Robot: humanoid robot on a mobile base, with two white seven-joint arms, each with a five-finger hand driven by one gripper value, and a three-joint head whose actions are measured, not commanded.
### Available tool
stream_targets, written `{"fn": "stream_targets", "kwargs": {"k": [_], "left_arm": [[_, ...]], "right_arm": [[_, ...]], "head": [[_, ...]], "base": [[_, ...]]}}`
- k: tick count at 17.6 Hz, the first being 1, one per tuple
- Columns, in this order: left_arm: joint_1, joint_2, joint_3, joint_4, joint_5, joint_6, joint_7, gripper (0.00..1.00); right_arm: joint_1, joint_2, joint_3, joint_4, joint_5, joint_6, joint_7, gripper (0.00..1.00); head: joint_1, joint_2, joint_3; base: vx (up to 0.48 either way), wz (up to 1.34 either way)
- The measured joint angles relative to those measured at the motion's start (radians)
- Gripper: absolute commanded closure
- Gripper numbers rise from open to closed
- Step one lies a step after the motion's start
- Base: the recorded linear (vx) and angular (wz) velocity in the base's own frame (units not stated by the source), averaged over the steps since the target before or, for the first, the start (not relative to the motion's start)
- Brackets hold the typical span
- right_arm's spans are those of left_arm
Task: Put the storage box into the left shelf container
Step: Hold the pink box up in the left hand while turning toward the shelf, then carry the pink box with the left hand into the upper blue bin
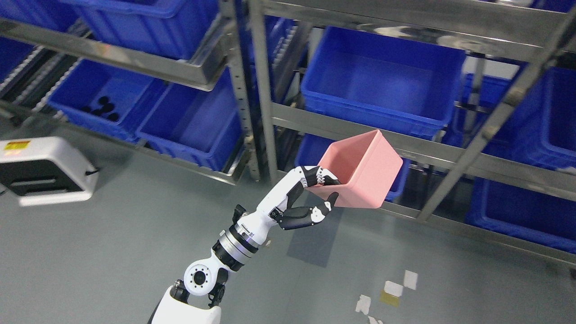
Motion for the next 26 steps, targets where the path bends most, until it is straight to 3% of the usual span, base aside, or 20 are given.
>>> {"fn": "stream_targets", "kwargs": {"k": [14, 26], "left_arm": [[-0.017, 0.0, 0.098, 0.054, 0.007, 0.034, -0.008, 0.99], [-0.188, 0.0, 0.192, 0.242, -0.008, 0.082, -0.001, 0.98]], "right_arm": [[-0.001, 0.0, 0.0, 0.0, 0.0, 0.0, 0.005, 0.0], [-0.001, 0.0, 0.0, 0.0, 0.0, 0.0, 0.006, 0.0]], "head": [[0.0, 0.0, 0.0], [0.0, 0.0, 0.0]], "base": [[0.089, -0.39], [0.005, -0.02]]}}
